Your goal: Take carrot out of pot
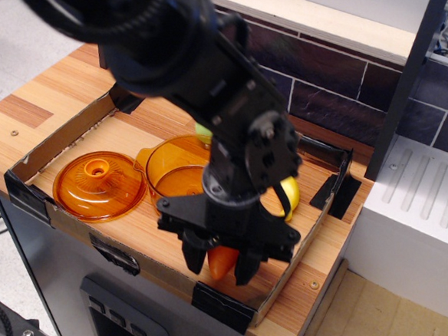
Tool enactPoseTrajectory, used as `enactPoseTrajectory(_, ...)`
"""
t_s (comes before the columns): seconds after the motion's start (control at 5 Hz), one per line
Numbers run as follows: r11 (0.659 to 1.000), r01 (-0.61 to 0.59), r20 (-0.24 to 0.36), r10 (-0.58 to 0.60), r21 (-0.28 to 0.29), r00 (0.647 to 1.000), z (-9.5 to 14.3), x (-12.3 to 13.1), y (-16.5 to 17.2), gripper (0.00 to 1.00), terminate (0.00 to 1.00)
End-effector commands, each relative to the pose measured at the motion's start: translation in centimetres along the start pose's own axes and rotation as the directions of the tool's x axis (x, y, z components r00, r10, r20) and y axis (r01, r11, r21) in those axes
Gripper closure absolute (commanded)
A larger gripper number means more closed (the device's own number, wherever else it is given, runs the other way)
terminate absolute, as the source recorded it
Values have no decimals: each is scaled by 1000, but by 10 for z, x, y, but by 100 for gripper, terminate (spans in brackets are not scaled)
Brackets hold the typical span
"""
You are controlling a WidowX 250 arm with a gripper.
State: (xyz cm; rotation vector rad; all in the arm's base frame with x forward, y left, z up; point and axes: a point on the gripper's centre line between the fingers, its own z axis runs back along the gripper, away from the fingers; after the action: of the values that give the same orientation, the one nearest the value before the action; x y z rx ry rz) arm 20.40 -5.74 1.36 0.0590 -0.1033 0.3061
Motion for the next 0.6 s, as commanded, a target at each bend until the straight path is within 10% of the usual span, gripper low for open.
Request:
enactPoseTrajectory(0.0,999,-42,-24,43,14,999,0,8,-5,0,0)
enactPoseTrajectory(0.4,998,-57,-49,57,12,997,8,15,-5,0,0)
